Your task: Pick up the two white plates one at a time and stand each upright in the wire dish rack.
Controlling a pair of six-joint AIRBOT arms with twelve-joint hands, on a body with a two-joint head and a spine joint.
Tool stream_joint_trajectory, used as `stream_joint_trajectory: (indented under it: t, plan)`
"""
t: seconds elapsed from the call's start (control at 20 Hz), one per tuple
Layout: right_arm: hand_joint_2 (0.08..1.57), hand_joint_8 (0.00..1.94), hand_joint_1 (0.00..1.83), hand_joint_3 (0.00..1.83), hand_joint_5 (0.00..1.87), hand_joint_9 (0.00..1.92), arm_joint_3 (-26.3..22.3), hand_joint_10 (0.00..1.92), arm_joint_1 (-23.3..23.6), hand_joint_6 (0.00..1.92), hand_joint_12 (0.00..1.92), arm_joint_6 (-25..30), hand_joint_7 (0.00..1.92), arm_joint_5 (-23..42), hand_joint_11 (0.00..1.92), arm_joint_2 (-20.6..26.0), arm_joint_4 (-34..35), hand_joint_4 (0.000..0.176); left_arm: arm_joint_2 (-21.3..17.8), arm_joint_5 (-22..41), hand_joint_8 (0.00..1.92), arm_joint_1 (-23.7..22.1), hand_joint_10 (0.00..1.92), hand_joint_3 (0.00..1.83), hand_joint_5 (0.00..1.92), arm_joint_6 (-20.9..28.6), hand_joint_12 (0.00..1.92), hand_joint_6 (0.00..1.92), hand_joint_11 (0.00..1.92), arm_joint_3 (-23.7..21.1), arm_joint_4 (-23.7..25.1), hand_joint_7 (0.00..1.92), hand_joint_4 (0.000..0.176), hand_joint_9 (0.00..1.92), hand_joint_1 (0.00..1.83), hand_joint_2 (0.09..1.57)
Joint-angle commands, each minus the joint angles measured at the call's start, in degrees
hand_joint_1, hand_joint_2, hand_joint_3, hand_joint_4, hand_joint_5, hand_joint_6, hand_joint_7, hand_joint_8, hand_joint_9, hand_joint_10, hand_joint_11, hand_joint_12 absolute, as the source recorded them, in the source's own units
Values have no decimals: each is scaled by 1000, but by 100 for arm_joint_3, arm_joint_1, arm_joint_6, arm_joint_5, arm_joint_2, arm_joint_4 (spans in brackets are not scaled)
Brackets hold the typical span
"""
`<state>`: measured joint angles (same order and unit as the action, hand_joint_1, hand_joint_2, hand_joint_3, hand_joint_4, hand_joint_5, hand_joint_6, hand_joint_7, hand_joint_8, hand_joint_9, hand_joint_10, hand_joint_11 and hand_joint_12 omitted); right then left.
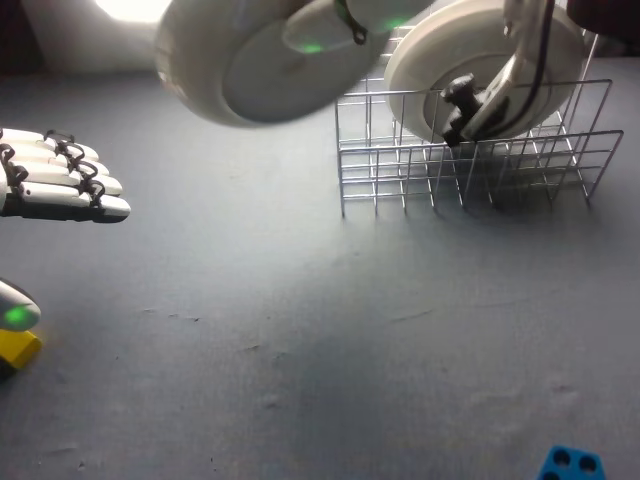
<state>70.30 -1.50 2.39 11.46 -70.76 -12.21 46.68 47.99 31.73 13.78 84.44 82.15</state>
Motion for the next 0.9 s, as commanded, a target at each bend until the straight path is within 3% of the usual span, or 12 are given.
stream_joint_trajectory:
  t: [0.0, 0.2, 0.5, 0.85]
  plan:
    - [1110, 987, 1375, 0, 912, 914, -27, 1102, 81, 1059, 1183, -45, 1017, 610, 812, 39, 327, 0, -43, 106, 2, -30, 0, 0, 38, 15, 0, 2, 0, 11, -333, 13, 0, 0, 0, 1123]
    - [1109, 1016, 1375, 1, 921, 911, -28, 1095, 68, 1047, 1169, -671, 1007, 328, 808, 87, 1378, 0, -56, 99, 0, -31, 0, 0, 35, 15, 0, 0, 0, -16, -316, 10, 0, 0, 0, 1122]
    - [1114, 1029, 1373, 1, 898, 910, -17, 1097, -101, 1077, 1185, -1651, 1005, 642, 804, 168, 2197, 0, -54, 94, 2, -38, 0, 5, 37, 15, 0, 0, 0, -27, -310, 17, 0, 0, 0, 1134]
    - [1112, 1011, 1374, 1, 901, 906, 106, 1104, -339, 1070, 1191, -1879, 1015, 659, 793, 262, 2595, 0, -56, 86, 0, -39, 0, 5, 27, 15, 0, 0, 0, -32, -310, 7, 0, 0, 0, 1138]
